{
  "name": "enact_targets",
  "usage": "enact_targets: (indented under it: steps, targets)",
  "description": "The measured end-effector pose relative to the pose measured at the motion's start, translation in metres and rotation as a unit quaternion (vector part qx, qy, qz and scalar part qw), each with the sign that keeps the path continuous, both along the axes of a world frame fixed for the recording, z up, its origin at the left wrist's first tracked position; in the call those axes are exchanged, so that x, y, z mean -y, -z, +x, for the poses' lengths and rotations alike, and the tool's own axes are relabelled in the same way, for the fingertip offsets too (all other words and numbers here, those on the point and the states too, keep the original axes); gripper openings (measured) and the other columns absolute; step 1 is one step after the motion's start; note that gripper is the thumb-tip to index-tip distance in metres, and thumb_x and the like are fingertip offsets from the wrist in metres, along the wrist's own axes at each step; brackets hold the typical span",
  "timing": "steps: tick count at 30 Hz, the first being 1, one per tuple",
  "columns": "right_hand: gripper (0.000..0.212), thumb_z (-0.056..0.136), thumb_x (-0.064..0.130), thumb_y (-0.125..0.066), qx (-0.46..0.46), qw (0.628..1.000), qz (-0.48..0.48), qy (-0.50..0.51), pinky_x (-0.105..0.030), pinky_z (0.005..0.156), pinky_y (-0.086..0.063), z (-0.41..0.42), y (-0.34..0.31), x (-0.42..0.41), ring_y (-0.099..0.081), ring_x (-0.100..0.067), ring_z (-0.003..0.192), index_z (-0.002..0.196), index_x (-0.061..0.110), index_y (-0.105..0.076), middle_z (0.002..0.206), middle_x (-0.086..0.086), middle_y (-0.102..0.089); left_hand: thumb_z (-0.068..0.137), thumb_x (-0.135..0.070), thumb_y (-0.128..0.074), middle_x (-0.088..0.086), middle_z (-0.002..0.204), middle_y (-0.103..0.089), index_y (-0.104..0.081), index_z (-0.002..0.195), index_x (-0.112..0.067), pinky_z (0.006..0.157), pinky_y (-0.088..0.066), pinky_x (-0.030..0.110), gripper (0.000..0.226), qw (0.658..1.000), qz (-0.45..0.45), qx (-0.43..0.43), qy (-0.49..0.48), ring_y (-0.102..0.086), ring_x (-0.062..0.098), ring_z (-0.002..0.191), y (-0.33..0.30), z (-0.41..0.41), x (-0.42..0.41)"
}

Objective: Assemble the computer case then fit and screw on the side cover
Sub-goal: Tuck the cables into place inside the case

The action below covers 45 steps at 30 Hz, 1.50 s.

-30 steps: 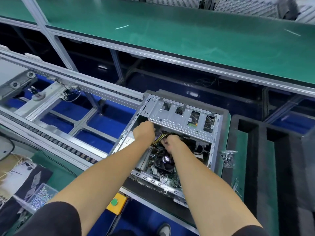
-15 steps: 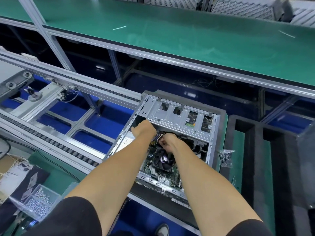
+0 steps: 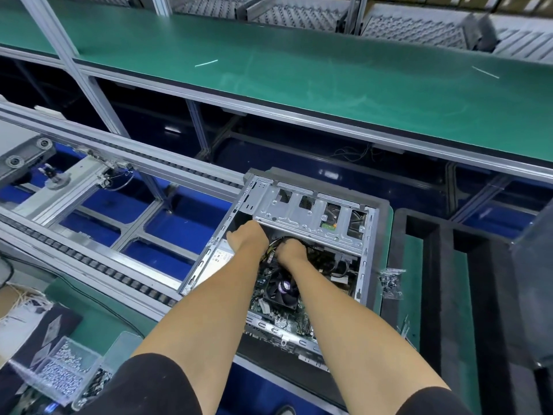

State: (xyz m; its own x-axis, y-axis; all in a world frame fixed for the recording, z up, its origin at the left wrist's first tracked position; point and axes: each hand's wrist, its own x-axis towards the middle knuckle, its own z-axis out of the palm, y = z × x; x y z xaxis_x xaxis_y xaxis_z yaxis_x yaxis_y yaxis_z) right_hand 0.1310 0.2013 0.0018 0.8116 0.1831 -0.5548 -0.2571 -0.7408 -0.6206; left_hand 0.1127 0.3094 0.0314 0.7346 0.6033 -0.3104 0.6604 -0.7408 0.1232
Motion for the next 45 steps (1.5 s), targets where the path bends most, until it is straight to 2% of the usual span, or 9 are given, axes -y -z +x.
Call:
enact_targets:
  steps: [3,5,9,13,19,26,32,39,45]
  targets:
    - [0.028,0.101,0.007,-0.049,-0.046,0.991,0.101,0.071,-0.014,0.056,-0.045,-0.007,0.001,0.000,-0.060,-0.017,0.072,0.112,-0.006,-0.071,0.087,-0.010,-0.069,0.097,-0.037,-0.057,-0.001,0.097,-0.074,-0.065,0.097,-0.020,0.102,-0.033,0.040,0.020,1.000,0.004,-0.012,0.024,-0.063,0.022,0.090,0.001,-0.002,0.000]
    - [0.027,0.093,-0.004,-0.049,-0.054,0.979,0.160,0.111,-0.019,0.057,-0.047,-0.011,0.001,0.002,-0.061,-0.019,0.065,0.096,-0.010,-0.075,0.073,-0.013,-0.070,0.098,-0.039,-0.056,-0.002,0.095,-0.074,-0.067,0.094,-0.019,0.094,-0.035,0.039,0.022,0.999,-0.008,-0.015,0.044,-0.061,0.021,0.085,0.000,-0.004,-0.001]
    - [0.027,0.089,-0.011,-0.050,-0.004,0.971,0.221,0.094,-0.036,0.076,-0.056,-0.017,0.003,0.014,-0.064,-0.022,0.071,0.089,-0.007,-0.077,0.084,-0.023,-0.075,0.101,-0.042,-0.051,-0.002,0.102,-0.072,-0.071,0.105,-0.024,0.077,-0.041,0.034,0.028,0.994,-0.045,-0.021,0.100,-0.066,0.022,0.095,-0.007,-0.009,-0.008]
    - [0.014,0.088,0.001,-0.066,0.031,0.967,0.242,0.075,-0.032,0.067,-0.054,-0.019,0.008,0.019,-0.062,-0.016,0.067,0.081,-0.002,-0.078,0.080,-0.013,-0.077,0.103,-0.044,-0.050,-0.001,0.105,-0.072,-0.073,0.109,-0.027,0.082,-0.048,0.035,0.029,0.988,-0.075,-0.018,0.136,-0.066,0.023,0.101,-0.013,-0.012,-0.015]
    - [0.017,0.094,0.000,-0.060,-0.018,0.946,0.313,0.085,-0.025,0.065,-0.055,-0.016,0.013,0.016,-0.064,-0.016,0.062,0.084,0.000,-0.075,0.078,-0.015,-0.076,0.090,-0.029,-0.075,-0.003,0.082,-0.077,-0.082,0.095,-0.023,0.082,-0.061,0.036,0.010,0.974,-0.167,0.069,0.138,-0.073,0.013,0.079,-0.015,-0.010,-0.032]
    - [0.024,0.091,0.008,-0.067,0.024,0.955,0.277,0.101,-0.029,0.065,-0.051,-0.012,0.022,0.003,-0.062,-0.017,0.062,0.068,0.001,-0.073,0.067,-0.010,-0.072,0.094,-0.020,-0.071,0.002,0.101,-0.077,-0.080,0.108,-0.016,0.090,-0.054,0.030,0.017,0.939,-0.214,0.019,0.268,-0.070,0.016,0.094,-0.017,-0.001,-0.052]
    - [0.028,0.089,0.013,-0.069,0.072,0.963,0.236,0.105,-0.016,0.042,-0.026,-0.012,0.028,-0.005,-0.031,-0.003,0.039,0.073,-0.010,-0.070,0.051,0.002,-0.045,0.099,-0.015,-0.063,-0.001,0.097,-0.078,-0.078,0.109,-0.013,0.069,-0.052,0.009,0.018,0.922,-0.259,0.009,0.287,-0.073,0.004,0.083,-0.011,0.002,-0.060]
    - [0.024,0.085,0.021,-0.069,0.042,0.969,0.217,0.112,-0.020,0.039,-0.026,-0.006,0.032,-0.004,-0.033,-0.004,0.038,0.064,0.013,-0.076,0.050,0.004,-0.054,0.085,-0.012,-0.081,-0.002,0.081,-0.078,-0.083,0.093,-0.015,0.077,-0.063,0.031,0.009,0.927,-0.274,0.060,0.249,-0.074,0.015,0.077,-0.002,0.000,-0.057]
    - [0.019,0.084,0.017,-0.068,0.042,0.970,0.203,0.125,-0.022,0.046,-0.032,-0.003,0.032,-0.005,-0.042,-0.008,0.047,0.066,0.012,-0.071,0.061,-0.002,-0.066,0.083,-0.013,-0.082,-0.011,0.072,-0.075,-0.083,0.093,-0.020,0.082,-0.059,0.028,0.012,0.939,-0.258,0.068,0.216,-0.073,0.014,0.080,0.001,-0.001,-0.052]
